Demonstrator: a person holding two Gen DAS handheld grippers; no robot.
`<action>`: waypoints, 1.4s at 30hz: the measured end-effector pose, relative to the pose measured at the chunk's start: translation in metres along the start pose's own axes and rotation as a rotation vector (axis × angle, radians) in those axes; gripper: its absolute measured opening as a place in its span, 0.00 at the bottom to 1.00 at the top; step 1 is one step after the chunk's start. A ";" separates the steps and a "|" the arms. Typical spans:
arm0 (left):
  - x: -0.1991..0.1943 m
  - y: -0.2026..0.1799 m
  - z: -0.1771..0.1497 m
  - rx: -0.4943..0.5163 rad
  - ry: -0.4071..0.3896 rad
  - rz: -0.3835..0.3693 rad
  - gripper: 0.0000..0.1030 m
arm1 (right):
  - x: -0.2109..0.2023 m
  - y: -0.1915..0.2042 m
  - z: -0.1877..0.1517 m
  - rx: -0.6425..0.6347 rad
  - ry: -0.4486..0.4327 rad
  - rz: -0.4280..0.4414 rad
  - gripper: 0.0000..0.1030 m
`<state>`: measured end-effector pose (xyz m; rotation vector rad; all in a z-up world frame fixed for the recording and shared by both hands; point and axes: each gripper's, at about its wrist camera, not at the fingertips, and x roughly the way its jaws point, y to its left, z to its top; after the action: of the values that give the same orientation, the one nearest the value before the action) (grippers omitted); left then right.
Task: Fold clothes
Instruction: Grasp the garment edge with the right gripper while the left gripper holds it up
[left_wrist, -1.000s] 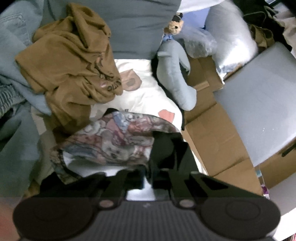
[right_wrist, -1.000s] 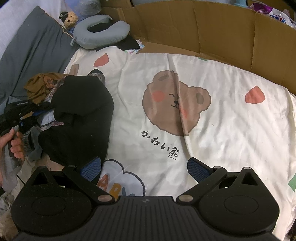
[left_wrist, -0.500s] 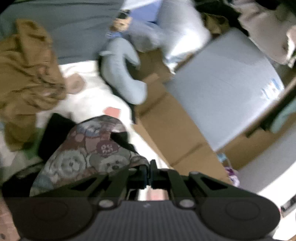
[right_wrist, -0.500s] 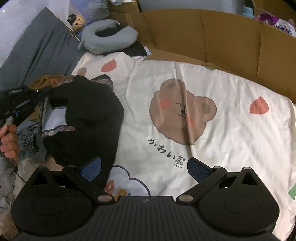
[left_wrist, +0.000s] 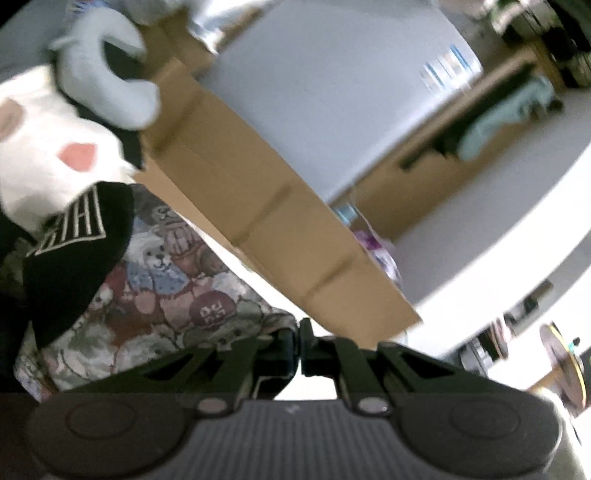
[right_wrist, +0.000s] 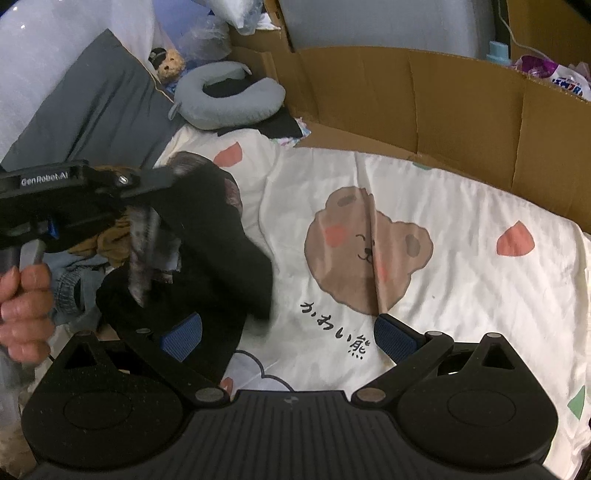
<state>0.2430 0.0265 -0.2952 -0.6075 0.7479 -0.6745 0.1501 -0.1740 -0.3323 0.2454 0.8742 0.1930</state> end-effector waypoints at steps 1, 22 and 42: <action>0.005 -0.004 -0.004 0.007 0.018 -0.011 0.03 | -0.001 -0.001 0.000 0.003 -0.004 0.002 0.99; 0.037 0.007 -0.069 0.015 0.241 -0.036 0.03 | 0.013 -0.056 -0.018 0.300 0.071 0.094 0.75; 0.016 0.021 -0.082 -0.043 0.260 -0.090 0.03 | 0.078 -0.066 -0.054 0.861 0.246 0.476 0.43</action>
<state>0.1962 0.0074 -0.3648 -0.6018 0.9834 -0.8324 0.1615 -0.2085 -0.4422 1.2600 1.0976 0.2834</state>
